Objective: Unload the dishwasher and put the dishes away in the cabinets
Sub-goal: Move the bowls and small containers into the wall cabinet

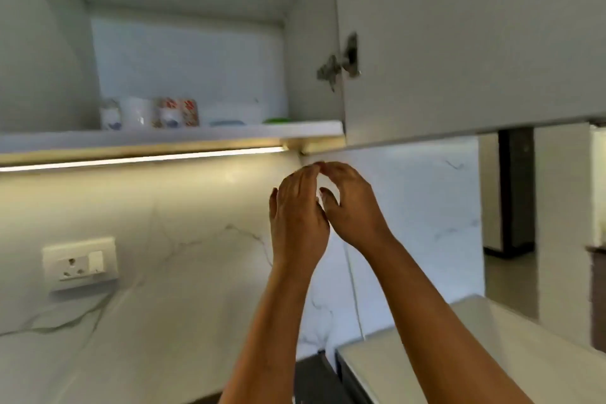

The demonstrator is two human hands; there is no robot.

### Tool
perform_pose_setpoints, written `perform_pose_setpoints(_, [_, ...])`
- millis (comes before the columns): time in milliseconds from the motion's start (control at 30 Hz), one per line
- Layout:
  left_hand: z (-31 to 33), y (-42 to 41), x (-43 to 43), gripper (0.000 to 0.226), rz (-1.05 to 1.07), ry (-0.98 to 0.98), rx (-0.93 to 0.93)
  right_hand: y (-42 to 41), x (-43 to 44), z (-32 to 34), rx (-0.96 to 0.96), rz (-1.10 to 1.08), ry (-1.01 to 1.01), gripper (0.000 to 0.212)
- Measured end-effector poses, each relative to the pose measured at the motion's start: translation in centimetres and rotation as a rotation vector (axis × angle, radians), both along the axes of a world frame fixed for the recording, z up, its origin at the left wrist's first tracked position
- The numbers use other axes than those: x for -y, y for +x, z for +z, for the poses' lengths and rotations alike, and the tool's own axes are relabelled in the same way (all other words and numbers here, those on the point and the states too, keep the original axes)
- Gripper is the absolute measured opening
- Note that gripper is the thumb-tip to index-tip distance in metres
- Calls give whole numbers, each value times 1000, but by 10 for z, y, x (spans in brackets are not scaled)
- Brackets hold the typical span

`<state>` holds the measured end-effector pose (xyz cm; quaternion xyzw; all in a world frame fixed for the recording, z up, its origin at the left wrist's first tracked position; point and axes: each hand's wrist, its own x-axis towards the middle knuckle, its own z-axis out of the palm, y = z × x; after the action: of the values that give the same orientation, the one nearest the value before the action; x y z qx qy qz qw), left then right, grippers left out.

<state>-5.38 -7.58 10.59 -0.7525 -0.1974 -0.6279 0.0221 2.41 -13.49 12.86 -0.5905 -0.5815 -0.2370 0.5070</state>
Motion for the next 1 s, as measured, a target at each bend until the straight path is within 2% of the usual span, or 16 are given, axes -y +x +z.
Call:
perform_pose_setpoints(233, [-135, 52, 100, 51, -131, -303, -250, 56, 97, -141, -155, -164, -322, 38])
perform_pose_setpoints(400, [-232, 86, 217, 55, -251, -477, -459, 91, 217, -236, -292, -250, -541, 40])
perform_pose_setpoints(600, [-338, 136, 358, 53, -489, -612, -641, 135, 375, -338, -455, -396, -748, 43])
perform_pose_setpoints(767, [-397, 174, 436, 48, -657, -710, -859, 163, 463, -397, -618, -490, -837, 25])
perform_pose_setpoints(1000, [-443, 216, 476, 53, -695, -749, -1143, 204, 516, -471, -795, -567, -927, 30])
